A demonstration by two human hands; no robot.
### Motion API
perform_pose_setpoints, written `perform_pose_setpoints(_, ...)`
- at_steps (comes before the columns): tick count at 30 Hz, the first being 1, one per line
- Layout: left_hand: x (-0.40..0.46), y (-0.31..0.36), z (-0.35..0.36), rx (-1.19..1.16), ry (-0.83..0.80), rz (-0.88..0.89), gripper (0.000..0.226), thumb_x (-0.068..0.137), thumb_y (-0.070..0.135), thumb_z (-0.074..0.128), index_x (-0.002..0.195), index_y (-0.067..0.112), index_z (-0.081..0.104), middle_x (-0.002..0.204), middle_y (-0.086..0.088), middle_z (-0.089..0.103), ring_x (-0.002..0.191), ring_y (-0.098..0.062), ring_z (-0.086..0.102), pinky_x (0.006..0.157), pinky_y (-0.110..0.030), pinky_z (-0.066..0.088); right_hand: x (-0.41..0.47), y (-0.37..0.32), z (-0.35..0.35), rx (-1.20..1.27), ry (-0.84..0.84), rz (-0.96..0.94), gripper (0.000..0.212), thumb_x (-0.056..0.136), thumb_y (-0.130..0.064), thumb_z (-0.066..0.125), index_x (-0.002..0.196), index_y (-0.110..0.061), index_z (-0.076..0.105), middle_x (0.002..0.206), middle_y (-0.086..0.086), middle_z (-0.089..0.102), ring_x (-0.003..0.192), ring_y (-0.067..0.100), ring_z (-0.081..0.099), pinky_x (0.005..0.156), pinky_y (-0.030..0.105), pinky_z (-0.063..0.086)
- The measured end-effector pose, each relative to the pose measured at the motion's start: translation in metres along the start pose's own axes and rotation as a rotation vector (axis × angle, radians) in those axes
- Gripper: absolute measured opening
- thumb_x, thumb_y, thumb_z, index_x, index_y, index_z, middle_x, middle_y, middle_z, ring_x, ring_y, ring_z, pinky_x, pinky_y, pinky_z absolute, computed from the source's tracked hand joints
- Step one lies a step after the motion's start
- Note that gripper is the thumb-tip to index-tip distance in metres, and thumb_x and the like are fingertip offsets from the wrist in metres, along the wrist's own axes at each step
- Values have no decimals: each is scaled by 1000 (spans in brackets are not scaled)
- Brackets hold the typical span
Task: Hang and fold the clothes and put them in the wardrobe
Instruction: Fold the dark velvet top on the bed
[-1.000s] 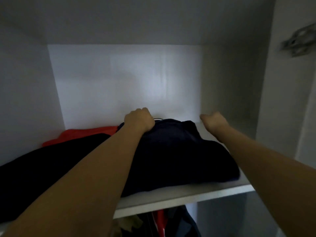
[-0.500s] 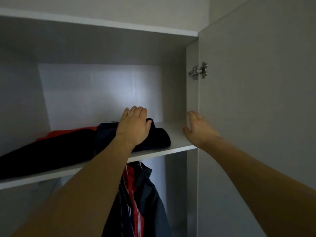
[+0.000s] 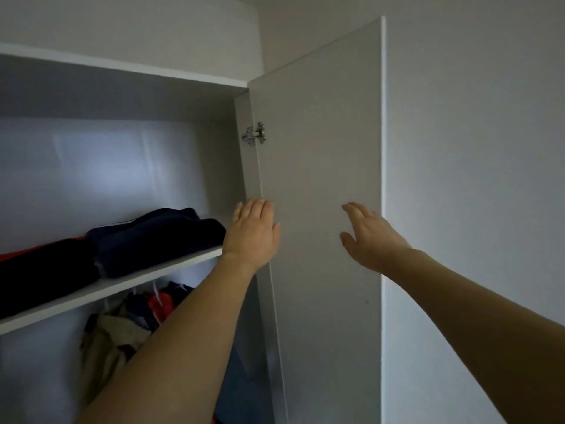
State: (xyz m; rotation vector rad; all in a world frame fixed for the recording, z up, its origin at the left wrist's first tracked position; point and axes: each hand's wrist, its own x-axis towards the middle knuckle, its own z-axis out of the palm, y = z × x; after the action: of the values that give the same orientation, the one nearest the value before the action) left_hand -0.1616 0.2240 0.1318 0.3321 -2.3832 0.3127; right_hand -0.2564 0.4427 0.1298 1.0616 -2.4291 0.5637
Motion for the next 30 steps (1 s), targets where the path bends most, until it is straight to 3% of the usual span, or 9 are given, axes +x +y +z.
perform_pose_setpoints(7, -34, 119, -20, -63, -38, 168, 53, 101, 35, 38, 147, 10, 31, 153, -8, 35, 143, -24, 28, 120, -39, 12, -115, 55, -64, -68, -2, 163, 62, 97, -28, 49, 151, -9, 23, 157, 8, 26, 143, 23, 26, 117, 33, 20)
perform_pose_setpoints(12, -63, 222, -55, -139, -20, 264, 50, 98, 34, 40, 142, 10, 37, 148, -7, 40, 140, -25, 32, 119, -42, 17, -212, 108, -114, -100, 36, 294, 61, 98, -30, 47, 151, -10, 22, 158, 7, 25, 144, 23, 24, 117, 33, 19)
perform_pose_setpoints(16, -103, 326, -81, -264, -48, 335, 49, 100, 33, 38, 143, 9, 36, 149, -6, 39, 140, -23, 31, 120, -42, 17, -316, 157, -166, -148, 55, 399, 61, 99, -30, 46, 151, -10, 23, 157, 7, 26, 144, 23, 25, 117, 34, 19)
perform_pose_setpoints(21, -174, 474, -127, -398, -71, 426, 49, 101, 32, 35, 144, 8, 33, 152, -6, 35, 142, -23, 27, 121, -43, 15, -467, 215, -226, -222, -38, 514, 60, 98, -29, 46, 151, -10, 23, 157, 7, 26, 144, 23, 25, 118, 35, 20)
perform_pose_setpoints(26, -246, 590, -158, -491, -165, 551, 53, 102, 34, 31, 149, 9, 27, 156, -6, 29, 146, -23, 21, 122, -43, 10, -580, 256, -267, -216, -106, 633, 60, 99, -30, 46, 151, -11, 22, 157, 6, 25, 143, 24, 27, 117, 36, 22)
perform_pose_setpoints(30, -275, 644, -160, -521, -253, 577, 53, 103, 34, 31, 150, 9, 26, 157, -7, 29, 146, -22, 21, 122, -41, 8, -641, 290, -297, -201, -96, 737, 58, 99, -31, 47, 150, -12, 26, 156, 6, 28, 140, 26, 31, 114, 38, 27)
